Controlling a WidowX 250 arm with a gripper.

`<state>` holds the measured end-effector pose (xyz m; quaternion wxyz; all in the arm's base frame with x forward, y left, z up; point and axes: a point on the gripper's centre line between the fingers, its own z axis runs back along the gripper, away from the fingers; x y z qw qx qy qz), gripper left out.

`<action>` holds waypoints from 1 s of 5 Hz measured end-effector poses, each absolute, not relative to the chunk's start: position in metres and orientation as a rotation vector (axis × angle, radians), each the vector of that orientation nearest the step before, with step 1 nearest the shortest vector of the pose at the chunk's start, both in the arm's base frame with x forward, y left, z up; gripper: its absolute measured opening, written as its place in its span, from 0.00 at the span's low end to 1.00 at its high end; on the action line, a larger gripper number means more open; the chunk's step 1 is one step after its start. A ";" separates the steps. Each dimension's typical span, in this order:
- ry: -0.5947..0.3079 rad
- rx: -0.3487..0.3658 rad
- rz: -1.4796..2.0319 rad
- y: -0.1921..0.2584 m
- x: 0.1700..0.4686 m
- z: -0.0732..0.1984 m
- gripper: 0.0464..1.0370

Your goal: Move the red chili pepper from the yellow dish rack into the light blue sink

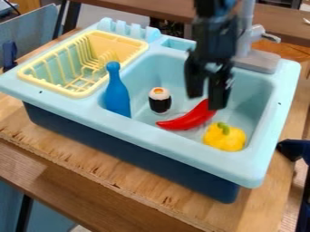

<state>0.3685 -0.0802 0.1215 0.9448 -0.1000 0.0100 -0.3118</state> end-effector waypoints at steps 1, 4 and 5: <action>-0.033 -0.081 -0.683 -0.096 0.353 0.178 0.96; 0.071 -0.005 -0.353 -0.034 0.304 0.206 0.96; 0.082 -0.074 -0.335 -0.028 0.302 0.198 0.96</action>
